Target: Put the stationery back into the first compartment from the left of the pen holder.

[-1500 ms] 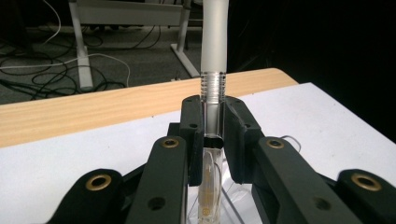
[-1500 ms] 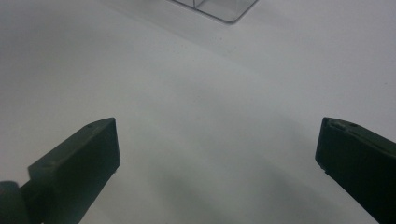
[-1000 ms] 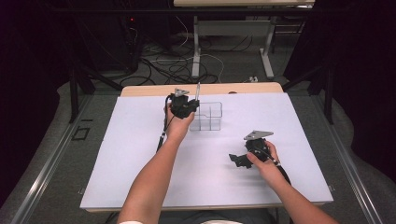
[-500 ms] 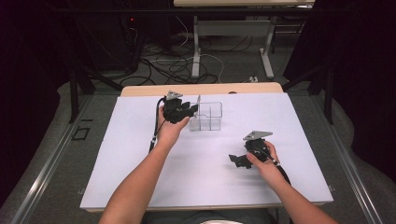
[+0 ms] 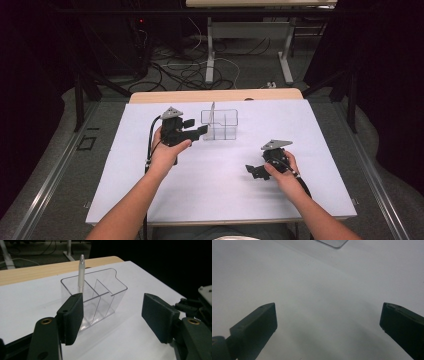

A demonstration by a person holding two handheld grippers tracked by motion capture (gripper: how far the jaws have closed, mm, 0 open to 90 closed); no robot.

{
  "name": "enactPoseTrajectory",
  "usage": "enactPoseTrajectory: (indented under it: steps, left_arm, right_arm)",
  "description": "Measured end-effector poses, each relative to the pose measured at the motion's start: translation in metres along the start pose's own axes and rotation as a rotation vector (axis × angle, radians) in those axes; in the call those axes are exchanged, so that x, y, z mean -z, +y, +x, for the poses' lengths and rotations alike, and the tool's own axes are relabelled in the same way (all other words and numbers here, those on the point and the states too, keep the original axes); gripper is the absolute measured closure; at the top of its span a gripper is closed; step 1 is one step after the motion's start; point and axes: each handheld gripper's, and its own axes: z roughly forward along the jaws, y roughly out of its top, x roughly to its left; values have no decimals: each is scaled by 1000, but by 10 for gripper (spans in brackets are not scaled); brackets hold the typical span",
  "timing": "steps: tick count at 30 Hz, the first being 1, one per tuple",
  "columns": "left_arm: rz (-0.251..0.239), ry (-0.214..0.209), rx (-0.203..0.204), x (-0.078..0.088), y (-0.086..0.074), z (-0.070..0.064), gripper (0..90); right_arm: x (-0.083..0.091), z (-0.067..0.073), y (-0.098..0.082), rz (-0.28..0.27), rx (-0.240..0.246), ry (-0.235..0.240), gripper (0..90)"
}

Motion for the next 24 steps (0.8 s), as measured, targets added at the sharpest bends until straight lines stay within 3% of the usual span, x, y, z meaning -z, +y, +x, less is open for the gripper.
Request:
enactPoseTrajectory:
  steps: [5, 8, 10, 12, 16, 19, 21, 24]
  left_arm:
    - [8, 43, -43, 18, -13, 1, 298]
    - [16, 47, -51, 27, -22, 3, 296]
    - [11, 57, -36, 33, -29, 4, 294]
    - [3, 51, 15, 38, -35, 5, 260]
    - [2, 69, 42, 46, -48, 13, 154]
    - [5, 112, 66, 50, -56, 19, 87]
    - [33, 158, 56, 52, -61, 25, 18]
    - [42, 190, 86, 58, -67, 32, 2]
  right_arm:
    - [1, 0, 0, -5, 0, -3, 9]
    - [1, 0, 0, -5, 0, -4, 9]
    - [1, 0, 0, -4, -1, -5, 9]
    - [1, -1, 0, -2, 0, -5, 9]
    - [1, 0, 0, -2, -4, -2, 11]
    - [3, -1, 0, -5, -6, -5, 11]
    - [3, -2, 0, -6, -7, -8, 11]
    - [3, -5, -1, -5, -6, -8, 11]
